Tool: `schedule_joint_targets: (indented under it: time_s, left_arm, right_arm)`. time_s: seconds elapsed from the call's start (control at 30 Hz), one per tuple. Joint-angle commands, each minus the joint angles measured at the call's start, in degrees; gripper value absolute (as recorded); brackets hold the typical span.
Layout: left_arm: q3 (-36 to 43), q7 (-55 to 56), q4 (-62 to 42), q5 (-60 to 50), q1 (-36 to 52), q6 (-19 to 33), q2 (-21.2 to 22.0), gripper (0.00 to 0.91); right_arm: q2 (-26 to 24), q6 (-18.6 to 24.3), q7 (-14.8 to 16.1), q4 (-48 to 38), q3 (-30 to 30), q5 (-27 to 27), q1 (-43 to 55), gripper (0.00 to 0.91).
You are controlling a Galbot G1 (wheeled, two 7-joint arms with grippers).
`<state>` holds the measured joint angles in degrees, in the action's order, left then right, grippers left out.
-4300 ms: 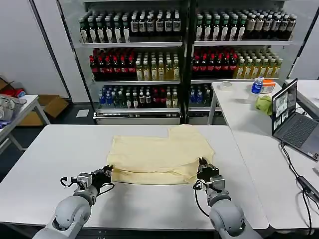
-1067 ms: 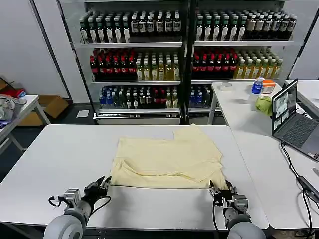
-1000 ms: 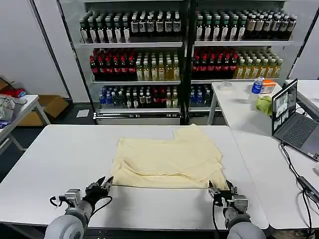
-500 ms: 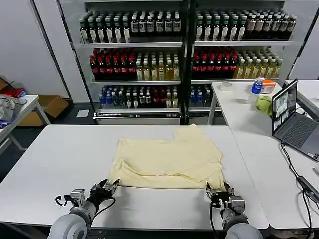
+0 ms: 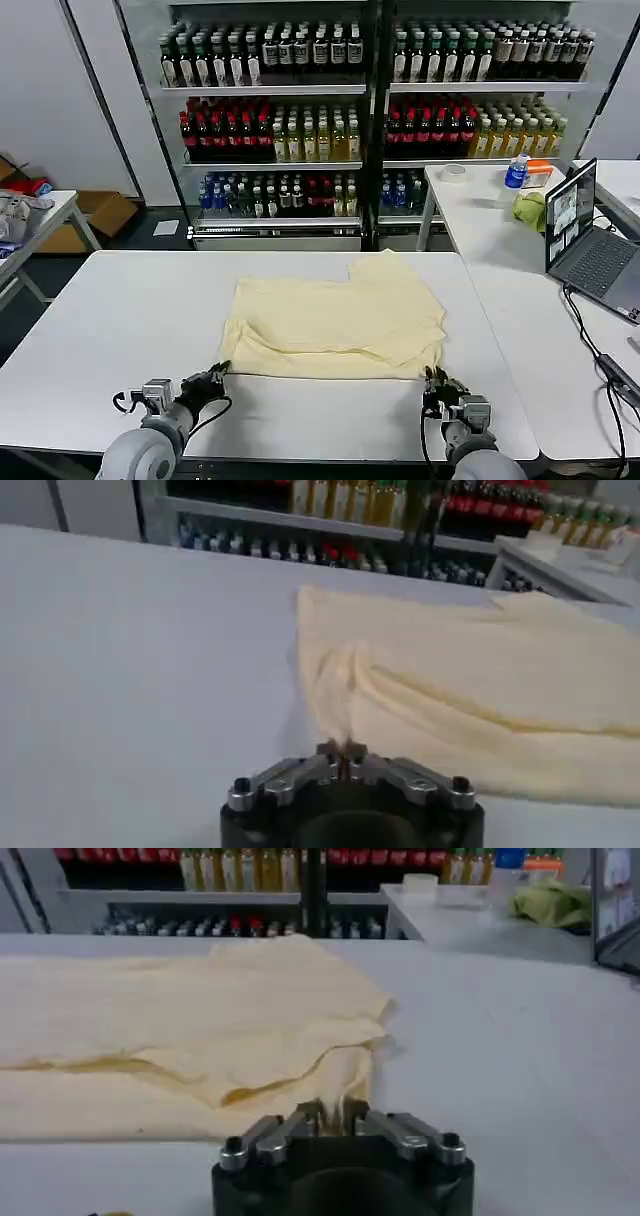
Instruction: Fold and organize the clothes.
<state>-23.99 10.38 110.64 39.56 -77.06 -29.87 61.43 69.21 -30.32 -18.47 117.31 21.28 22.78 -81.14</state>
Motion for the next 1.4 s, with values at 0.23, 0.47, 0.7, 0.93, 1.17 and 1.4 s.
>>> schedule_joint_targets:
  time_s: [0.23, 0.47, 0.7, 0.93, 1.17, 1.4]
  left_arm:
    - [-2.0, 0.3, 6.1, -0.4, -7.0, 0.3, 0.3, 0.01]
    - [-3.7, 0.7, 10.4, -1.0, -12.6, 0.6, 0.3, 0.01]
    - [-5.9, 0.9, 14.3, -1.4, -17.9, 0.8, 0.0, 0.01]
    - [-7.9, 1.1, 17.0, -2.2, -25.0, 1.1, -0.1, 0.01]
    - [-8.9, 1.2, 17.1, -3.3, -26.8, 1.3, -0.9, 0.01]
    - [-9.5, 1.1, 16.4, -3.2, -25.7, 0.6, -2.2, 0.907]
  right_arm:
    - [-0.5, 0.1, 0.3, 1.8, 0.8, -0.2, -2.1, 0.0]
    - [-1.3, 0.1, 0.7, 5.0, 2.6, -0.7, -6.7, 0.0]
    - [-1.7, 0.1, 0.7, 9.2, 3.4, -1.6, -11.4, 0.0]
    - [-1.6, 0.5, 1.1, 13.1, 4.0, -3.9, -17.6, 0.0]
    - [-1.2, 0.3, 1.3, 14.8, 3.6, -6.5, -22.4, 0.0]
    - [-0.8, -0.9, 1.6, 15.1, 3.4, -7.7, -24.2, 0.907]
